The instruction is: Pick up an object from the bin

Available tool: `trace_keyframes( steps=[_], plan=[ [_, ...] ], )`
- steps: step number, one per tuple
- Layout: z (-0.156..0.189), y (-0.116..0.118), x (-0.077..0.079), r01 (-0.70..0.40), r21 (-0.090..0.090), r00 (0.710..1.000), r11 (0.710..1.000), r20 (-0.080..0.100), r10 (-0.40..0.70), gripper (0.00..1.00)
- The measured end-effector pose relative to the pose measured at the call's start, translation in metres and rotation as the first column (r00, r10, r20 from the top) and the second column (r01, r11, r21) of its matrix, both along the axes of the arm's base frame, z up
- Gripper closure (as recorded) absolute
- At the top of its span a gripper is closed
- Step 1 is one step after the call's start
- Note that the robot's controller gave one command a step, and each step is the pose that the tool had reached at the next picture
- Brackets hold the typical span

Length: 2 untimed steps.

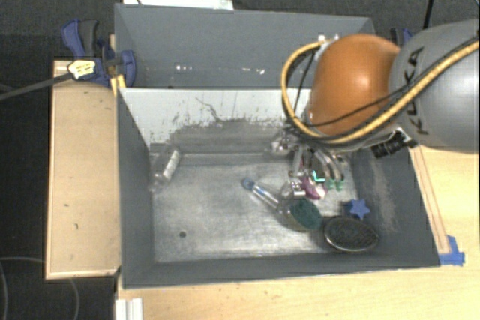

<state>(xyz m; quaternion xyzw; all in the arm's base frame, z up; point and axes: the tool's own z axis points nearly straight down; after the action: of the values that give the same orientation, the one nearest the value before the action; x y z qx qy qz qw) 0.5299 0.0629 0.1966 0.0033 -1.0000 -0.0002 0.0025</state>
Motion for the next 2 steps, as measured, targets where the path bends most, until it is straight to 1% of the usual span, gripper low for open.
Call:
trace_keyframes(
  steps=[1, 2],
  plan=[
    [-0.068, -0.056, 0.006, -0.005, -0.003, 1.000, 1.000, 0.001, 0.005, 0.00],
    [-0.125, -0.063, -0.009, 0.087, 0.002, 0.996, 0.996, 0.012, -0.087, 0.00]
  ],
)
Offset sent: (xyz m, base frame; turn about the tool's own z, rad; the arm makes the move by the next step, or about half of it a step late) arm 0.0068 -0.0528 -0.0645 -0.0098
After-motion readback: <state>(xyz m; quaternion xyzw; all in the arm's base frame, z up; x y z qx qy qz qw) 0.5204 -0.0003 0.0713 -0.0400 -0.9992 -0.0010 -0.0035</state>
